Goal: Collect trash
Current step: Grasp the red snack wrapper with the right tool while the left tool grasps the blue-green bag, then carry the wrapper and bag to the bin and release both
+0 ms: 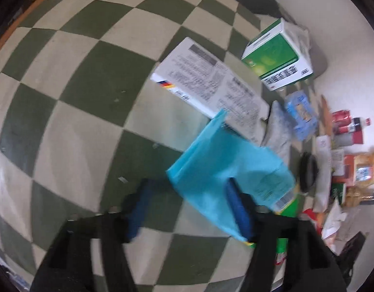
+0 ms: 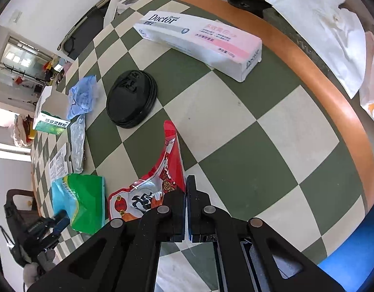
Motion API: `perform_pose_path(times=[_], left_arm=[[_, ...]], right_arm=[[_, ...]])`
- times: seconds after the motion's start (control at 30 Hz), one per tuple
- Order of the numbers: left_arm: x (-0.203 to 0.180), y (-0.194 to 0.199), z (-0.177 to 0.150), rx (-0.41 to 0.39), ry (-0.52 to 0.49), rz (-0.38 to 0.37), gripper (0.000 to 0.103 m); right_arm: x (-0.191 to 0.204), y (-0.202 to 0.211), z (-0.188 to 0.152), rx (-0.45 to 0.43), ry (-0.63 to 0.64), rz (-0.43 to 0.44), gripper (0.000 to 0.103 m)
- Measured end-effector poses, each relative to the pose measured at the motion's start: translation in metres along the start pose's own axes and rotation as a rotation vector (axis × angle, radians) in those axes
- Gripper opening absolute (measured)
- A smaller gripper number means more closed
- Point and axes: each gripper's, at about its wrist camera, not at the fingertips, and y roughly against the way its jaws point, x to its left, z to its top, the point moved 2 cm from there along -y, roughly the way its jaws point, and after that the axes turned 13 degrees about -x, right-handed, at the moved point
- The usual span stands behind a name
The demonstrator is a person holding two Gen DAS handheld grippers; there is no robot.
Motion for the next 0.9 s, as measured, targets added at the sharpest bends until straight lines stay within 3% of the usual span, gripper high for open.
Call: perform_pose_path(times=[0.2, 0.23, 0.27, 0.3, 0.4, 0.5, 0.77, 0.9], left_arm=[[-0.025, -0.004, 0.018, -0.08, -0.097, 0.106, 0.065], [-0.03, -0.004, 0.02, -0.093, -0.12, 0.115, 0.06], [-0.035, -0.005, 0.02, -0.103, -0.151, 0.115, 0.028], [-0.042, -0.007, 0.02, -0.096, -0.199, 0.137, 0.006], [-0.06, -0.004, 0.016, -0.109, -0.321, 0.173, 0.001], [-0.072, 0.02, 0.012, -0.154, -0.381, 0.18, 0.001], [-0.087, 0.1, 0.005, -0.26, -0.434, 0.179, 0.0], [-0.083, 0.122, -0.003, -0.298, -0.477, 0.182, 0.0]], right_arm=[[0.003, -0.011, 0.003, 0.011, 0.007, -0.015, 0.001], [0.003, -0.012, 0.003, 0.01, 0.007, -0.016, 0.001], [0.004, -0.012, 0.004, 0.009, 0.009, -0.017, 0.001], [0.006, -0.013, 0.005, 0.007, 0.014, -0.016, 0.001], [0.009, -0.014, 0.007, 0.003, 0.028, -0.014, 0.001], [0.01, -0.012, 0.008, -0.004, 0.036, -0.007, 0.001], [0.009, 0.007, 0.004, -0.023, 0.032, 0.024, 0.001], [0.014, 0.023, -0.001, -0.042, 0.042, 0.043, 0.001]])
